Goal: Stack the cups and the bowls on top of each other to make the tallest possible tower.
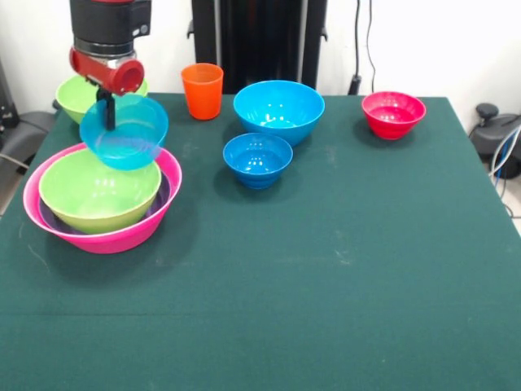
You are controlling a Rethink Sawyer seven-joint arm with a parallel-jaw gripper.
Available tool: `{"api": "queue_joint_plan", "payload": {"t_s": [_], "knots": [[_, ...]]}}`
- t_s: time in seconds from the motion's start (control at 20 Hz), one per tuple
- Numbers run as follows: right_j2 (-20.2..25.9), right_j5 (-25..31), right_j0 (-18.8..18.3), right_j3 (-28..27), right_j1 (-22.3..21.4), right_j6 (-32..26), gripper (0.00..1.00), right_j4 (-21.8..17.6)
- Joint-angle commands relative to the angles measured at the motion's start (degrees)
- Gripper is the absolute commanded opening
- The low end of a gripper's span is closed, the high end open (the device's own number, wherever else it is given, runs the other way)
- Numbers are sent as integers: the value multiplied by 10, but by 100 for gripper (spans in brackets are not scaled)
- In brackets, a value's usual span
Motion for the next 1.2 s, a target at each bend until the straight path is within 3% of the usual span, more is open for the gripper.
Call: {"api": "queue_joint_plan", "payload": {"t_s": [0.05, 0.45, 1.2], "knots": [[28, 42, 5, -55, 32, -150, 0, -61], [33, 61, -14, -76, 63, -176, 0, -59], [23, 11, -25, -101, 126, -136, 0, -83]]}}
